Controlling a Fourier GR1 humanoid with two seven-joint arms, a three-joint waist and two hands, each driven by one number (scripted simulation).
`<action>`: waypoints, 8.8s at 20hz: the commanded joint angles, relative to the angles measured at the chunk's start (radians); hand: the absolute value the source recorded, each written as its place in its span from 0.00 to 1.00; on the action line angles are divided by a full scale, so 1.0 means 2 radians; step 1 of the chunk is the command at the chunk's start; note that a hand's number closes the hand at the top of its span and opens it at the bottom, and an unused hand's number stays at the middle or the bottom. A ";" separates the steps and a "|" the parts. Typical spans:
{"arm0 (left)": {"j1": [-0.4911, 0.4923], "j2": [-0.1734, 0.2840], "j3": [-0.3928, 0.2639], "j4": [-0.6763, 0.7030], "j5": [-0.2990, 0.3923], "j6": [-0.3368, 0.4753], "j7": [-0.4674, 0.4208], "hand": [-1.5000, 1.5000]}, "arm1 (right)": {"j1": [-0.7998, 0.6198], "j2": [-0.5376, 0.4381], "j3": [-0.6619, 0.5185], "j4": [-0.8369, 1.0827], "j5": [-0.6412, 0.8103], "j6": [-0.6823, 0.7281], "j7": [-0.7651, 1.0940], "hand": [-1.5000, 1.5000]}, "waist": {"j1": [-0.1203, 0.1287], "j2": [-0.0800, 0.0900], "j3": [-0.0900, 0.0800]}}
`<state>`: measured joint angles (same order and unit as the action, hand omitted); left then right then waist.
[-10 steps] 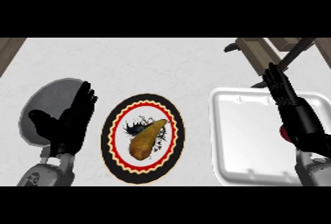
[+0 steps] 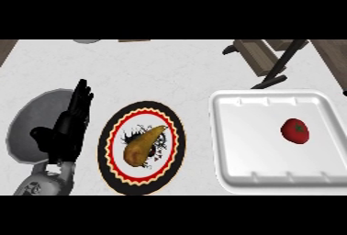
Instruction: Pick the tomato from the tray and place it in the tiered basket
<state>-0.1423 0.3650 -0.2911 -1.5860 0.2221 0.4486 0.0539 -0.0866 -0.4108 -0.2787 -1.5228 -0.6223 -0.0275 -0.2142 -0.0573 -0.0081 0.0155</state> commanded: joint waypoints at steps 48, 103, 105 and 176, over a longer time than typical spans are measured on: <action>-0.026 -0.076 0.006 0.033 -0.103 -0.031 -0.001 0.50 | 0.086 -0.243 -0.011 -0.308 0.235 0.332 0.447 0.00 | 0.030 0.004 -0.008; -0.020 -0.140 0.097 0.000 -0.169 -0.129 0.028 0.50 | 0.044 -0.041 0.006 -0.123 0.675 0.366 0.156 0.00 | 0.028 0.004 -0.008; -0.010 -0.150 0.095 0.012 -0.178 -0.116 0.007 0.50 | -0.011 -0.045 0.029 -0.079 0.691 0.371 0.169 0.00 | 0.030 0.004 -0.008; 0.019 -0.172 0.107 -0.007 -0.202 -0.144 0.001 0.50 | -0.630 -0.036 -0.048 -0.080 0.798 0.709 0.349 1.00 | 0.033 -0.002 -0.009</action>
<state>-0.1417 0.0267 -0.0570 -1.5489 -0.1721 0.1587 0.0380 -1.1557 -0.4555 -0.3171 -1.7782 0.9911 1.2239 0.4133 0.0009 -0.0087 -0.0023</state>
